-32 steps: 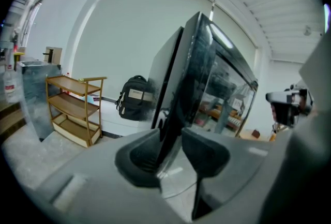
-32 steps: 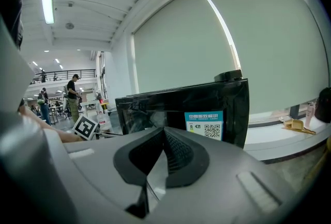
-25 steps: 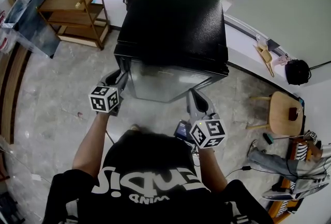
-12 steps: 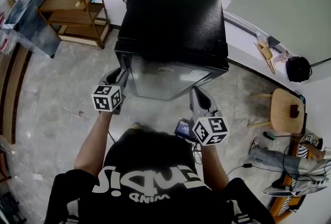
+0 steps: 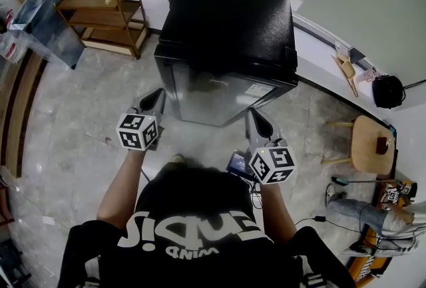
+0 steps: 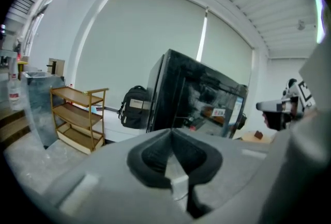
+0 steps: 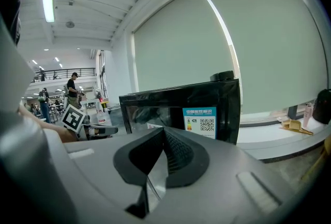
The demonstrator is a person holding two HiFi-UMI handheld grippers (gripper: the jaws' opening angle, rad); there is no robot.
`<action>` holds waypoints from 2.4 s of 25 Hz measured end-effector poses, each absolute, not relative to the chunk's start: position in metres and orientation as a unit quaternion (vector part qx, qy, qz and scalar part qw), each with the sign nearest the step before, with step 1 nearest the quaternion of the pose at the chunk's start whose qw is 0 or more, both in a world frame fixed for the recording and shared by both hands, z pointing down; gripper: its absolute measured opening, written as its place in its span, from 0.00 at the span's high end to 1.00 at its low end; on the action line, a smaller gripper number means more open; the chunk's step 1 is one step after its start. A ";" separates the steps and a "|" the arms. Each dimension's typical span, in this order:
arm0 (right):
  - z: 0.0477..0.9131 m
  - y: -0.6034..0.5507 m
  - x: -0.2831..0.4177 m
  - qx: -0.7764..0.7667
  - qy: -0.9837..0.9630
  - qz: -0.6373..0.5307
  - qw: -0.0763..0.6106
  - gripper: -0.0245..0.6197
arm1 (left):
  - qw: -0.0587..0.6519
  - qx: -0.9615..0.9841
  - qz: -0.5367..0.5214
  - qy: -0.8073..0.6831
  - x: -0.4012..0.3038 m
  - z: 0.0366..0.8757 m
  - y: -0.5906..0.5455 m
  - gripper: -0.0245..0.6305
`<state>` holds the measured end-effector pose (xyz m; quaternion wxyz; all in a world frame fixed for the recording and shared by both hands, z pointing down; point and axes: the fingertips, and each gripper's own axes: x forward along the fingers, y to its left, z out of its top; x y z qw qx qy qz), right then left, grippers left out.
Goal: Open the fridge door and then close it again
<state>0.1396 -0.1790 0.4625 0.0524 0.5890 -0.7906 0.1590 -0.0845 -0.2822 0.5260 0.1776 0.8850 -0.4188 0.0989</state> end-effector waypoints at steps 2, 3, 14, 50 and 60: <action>0.462 -0.176 0.136 0.585 -0.794 0.159 0.052 0.96 | 0.174 0.888 0.093 -0.416 -0.086 0.517 -0.273 0.96; 0.462 -0.174 0.135 0.582 -0.795 0.160 0.052 0.96 | 0.172 0.889 0.090 -0.414 -0.086 0.513 -0.268 0.96; 0.464 -0.162 0.118 0.560 -0.811 0.162 0.053 0.96 | 0.156 0.893 0.048 -0.419 -0.102 0.465 -0.223 0.96; 0.459 -0.148 0.102 0.534 -0.832 0.142 0.050 0.97 | 0.135 0.869 0.021 -0.475 -0.139 0.446 -0.170 0.96; 0.463 -0.149 0.100 0.534 -0.831 0.146 0.050 0.97 | 0.137 0.874 0.027 -0.466 -0.133 0.447 -0.171 0.96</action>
